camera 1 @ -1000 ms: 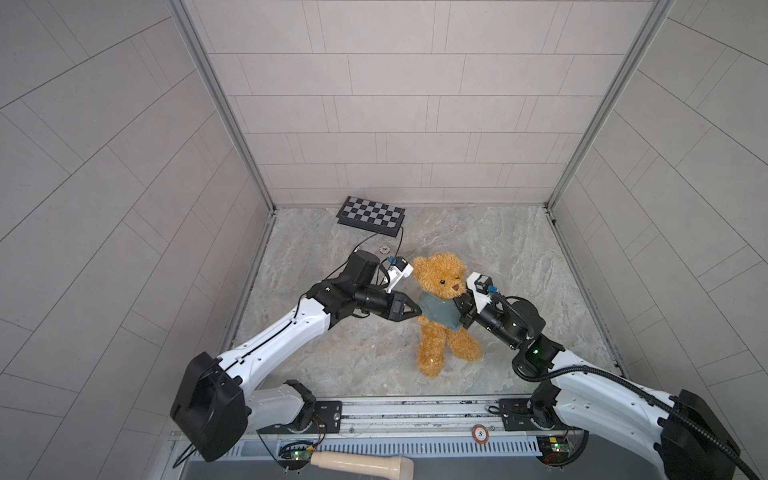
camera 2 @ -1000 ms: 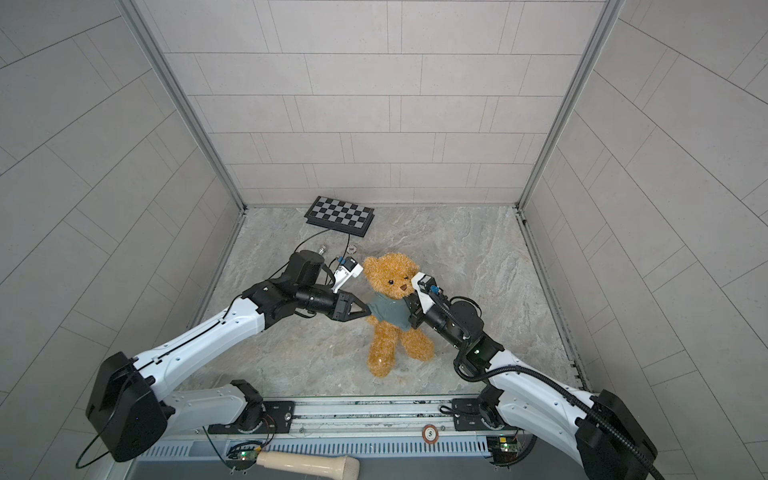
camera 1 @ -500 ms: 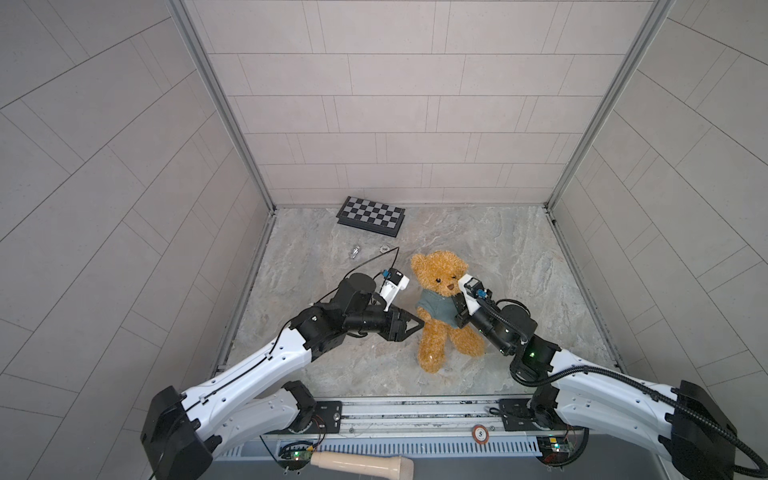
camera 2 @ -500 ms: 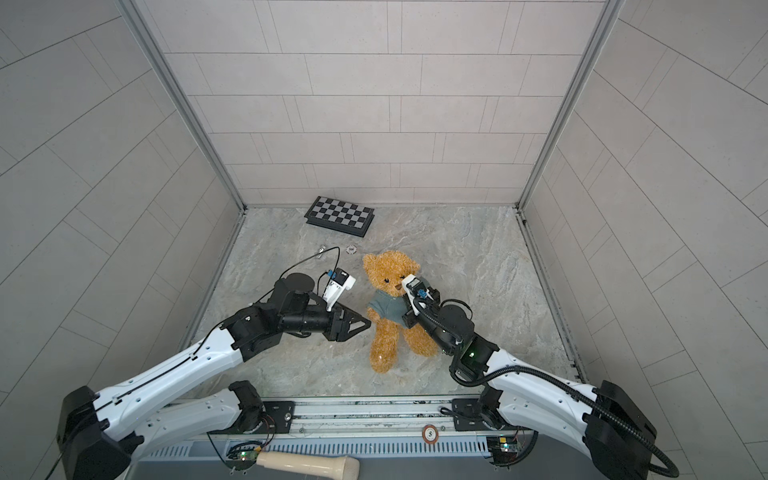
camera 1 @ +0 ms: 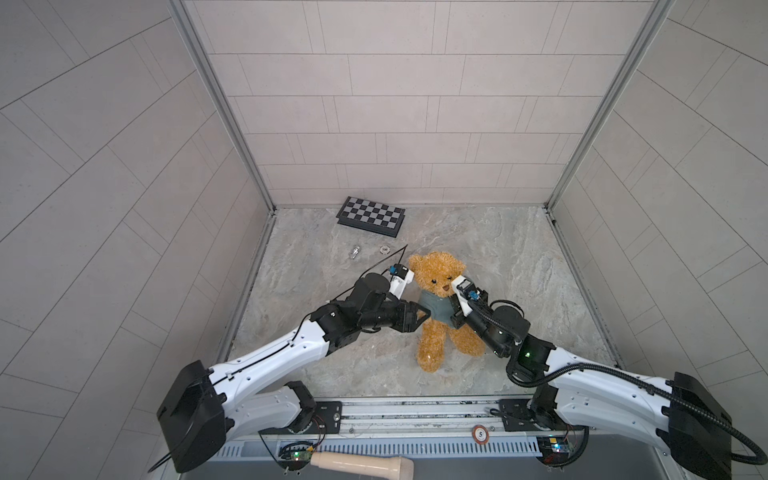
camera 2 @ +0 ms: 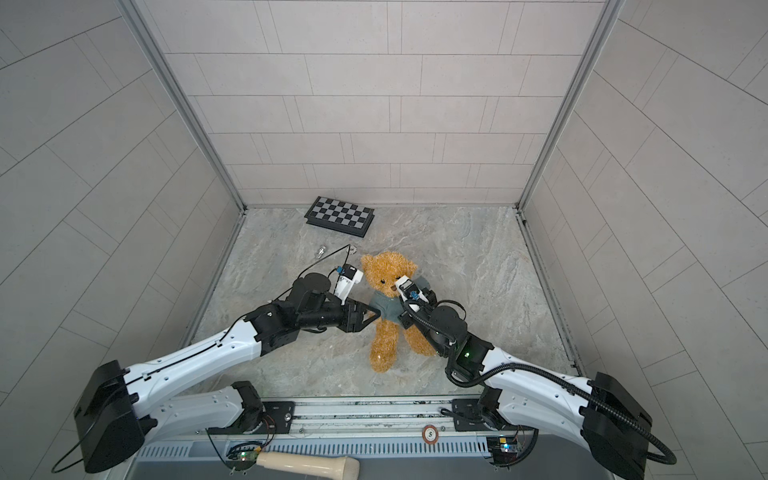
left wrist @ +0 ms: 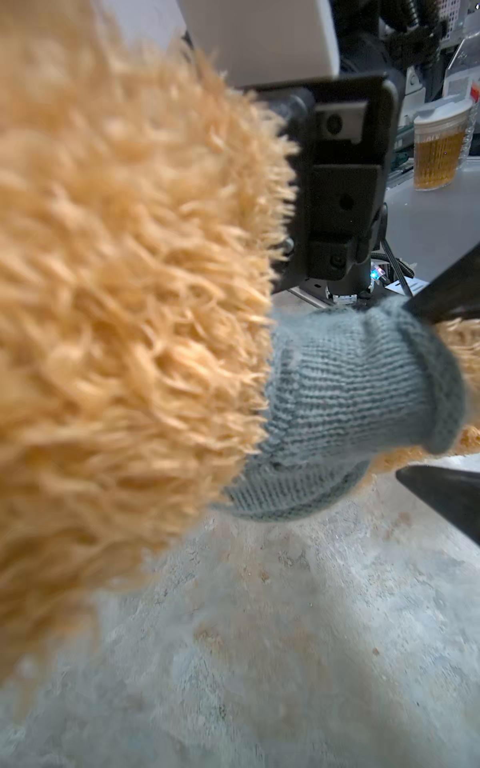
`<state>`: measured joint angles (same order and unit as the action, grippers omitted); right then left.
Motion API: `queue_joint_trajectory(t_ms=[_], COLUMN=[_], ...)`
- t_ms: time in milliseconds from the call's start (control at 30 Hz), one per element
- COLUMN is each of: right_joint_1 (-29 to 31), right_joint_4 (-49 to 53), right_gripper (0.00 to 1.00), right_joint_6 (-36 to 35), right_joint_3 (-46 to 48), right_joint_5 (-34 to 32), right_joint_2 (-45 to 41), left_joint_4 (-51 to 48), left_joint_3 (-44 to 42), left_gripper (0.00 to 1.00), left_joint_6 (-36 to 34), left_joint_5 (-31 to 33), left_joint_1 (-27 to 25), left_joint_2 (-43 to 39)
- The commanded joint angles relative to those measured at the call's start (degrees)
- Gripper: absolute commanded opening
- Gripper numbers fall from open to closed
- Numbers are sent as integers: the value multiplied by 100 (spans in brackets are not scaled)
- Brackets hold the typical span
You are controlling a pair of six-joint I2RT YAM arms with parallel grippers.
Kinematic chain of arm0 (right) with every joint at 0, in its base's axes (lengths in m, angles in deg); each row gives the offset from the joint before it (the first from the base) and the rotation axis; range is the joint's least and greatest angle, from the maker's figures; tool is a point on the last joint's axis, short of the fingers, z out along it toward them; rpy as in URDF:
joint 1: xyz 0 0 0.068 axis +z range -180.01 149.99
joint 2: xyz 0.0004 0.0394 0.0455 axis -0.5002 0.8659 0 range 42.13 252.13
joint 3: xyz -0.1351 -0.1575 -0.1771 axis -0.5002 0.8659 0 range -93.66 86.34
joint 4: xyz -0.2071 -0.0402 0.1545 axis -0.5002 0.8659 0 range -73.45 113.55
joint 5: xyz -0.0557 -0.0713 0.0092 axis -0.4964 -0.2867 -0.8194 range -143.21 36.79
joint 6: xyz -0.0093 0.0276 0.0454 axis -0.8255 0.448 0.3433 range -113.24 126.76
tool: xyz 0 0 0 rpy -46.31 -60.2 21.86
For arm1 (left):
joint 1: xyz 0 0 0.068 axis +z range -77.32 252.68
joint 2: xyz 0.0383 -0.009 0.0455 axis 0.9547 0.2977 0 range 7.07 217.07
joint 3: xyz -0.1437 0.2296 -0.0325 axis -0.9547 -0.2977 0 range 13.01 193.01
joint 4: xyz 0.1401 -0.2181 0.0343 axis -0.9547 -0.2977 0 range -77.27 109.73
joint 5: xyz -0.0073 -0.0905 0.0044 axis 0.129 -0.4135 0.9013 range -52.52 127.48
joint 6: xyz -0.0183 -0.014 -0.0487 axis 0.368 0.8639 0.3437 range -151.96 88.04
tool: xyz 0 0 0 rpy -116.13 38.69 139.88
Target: Dress the teddy bear
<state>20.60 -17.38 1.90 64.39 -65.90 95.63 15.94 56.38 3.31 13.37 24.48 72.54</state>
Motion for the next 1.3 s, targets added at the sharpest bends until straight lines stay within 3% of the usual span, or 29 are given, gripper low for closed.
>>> queue_joint_trajectory(t_ms=[0, 67, 200, 267, 333, 433, 467, 567, 633, 733, 833, 933, 967, 1100, 1167, 1267], right_joint_1=[53, 72, 116, 116, 125, 125, 125, 160, 177, 213, 247, 293, 292, 201, 160, 160], right_joint_4=[-328, -373, -386, -377, -377, -363, -308, -247, -221, -173, -270, -230, -123, 732, 1107, 1275], right_gripper=[0, 0, 0, 0, 0, 0, 0, 0, 0, 0, 0, 0, 0, 0, 1, 23], right_joint_6=[-100, -109, -162, -207, -223, -197, -182, -160, -148, -151, -107, -87, -64, 234, 230, 411], right_joint_3=[-178, -170, -136, -86, -22, 59, 60, 86, 79, 33, 50, 29, 0, -298, -481, -576], right_joint_5=[-162, -193, -369, -420, -421, -352, -352, -429, -493, -577, -623, -767, -900, -1726, -1517, -844], right_joint_2=[-128, -129, -206, -291, -367, -461, -476, -545, -577, -540, -477, -448, -442, -309, -213, -97], left_joint_4=[282, 239, 247, 45, -287, -835, -911, -1042, -985, -784, -579, -611, -770, -1307, -1197, -642], left_joint_3=[148, 179, 232, 284, 377, 561, 569, 578, 559, 524, 488, 546, 595, 521, 329, 249], left_gripper=[62, 60, 31, 26, 31, 54, 55, 35, 27, 23, 26, 3, 0, 0, 0, 0], left_joint_6=[82, 98, 109, -6, -196, -507, -572, -678, -682, -596, -495, -526, -575, -722, -607, -628], left_joint_5=[48, 197, 267, 366, 525, 899, 1055, 1374, 1334, 1106, 1072, 1073, 1173, 1192, 706, 300], left_joint_1=[-126, -152, -151, -150, -140, -150, -146, -187, -247, -333, -358, -357, -354, 69, 456, 541], left_joint_2=[91, 182, 267, 186, 83, -22, -70, -194, -210, -135, -70, -69, -106, -276, -143, 232])
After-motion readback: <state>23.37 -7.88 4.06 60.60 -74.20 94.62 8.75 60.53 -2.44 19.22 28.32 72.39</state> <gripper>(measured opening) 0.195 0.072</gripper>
